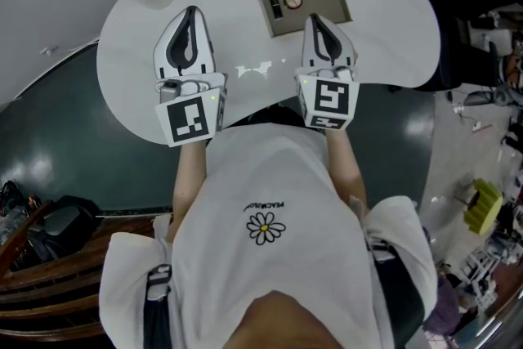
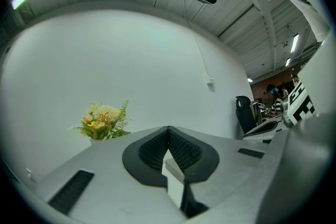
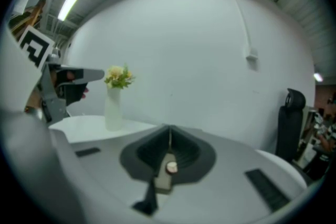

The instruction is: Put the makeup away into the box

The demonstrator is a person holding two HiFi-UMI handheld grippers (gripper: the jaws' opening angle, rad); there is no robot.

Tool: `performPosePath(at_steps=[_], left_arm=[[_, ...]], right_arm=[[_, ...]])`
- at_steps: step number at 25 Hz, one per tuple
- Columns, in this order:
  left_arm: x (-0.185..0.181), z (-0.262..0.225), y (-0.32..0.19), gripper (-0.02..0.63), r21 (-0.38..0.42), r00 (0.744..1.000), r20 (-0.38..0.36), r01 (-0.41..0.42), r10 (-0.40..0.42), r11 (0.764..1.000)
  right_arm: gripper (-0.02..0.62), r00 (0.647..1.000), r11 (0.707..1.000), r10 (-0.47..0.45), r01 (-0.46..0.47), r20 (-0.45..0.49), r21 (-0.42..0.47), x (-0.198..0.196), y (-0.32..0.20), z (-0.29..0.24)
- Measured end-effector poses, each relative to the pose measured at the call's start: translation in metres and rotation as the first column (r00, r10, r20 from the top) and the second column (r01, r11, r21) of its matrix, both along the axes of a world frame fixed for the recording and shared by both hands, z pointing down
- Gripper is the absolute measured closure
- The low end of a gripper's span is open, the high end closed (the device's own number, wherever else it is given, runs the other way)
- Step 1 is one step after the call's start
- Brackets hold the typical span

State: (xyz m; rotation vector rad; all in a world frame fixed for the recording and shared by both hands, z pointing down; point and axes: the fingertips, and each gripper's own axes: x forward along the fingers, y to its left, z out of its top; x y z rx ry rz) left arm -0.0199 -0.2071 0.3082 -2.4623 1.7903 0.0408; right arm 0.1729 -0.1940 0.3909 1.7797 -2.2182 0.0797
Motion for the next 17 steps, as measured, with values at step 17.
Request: performPosePath(at_steps=[17], left_arm=[[0.002,0.014,0.003,0.586,-0.034,1.0,0.021,0.014,-0.013,0.999]], right_arm=[[0.565,0.997,0.997,0.062,-0.064,-0.035,-0.047,0.022,0.004,0.014]])
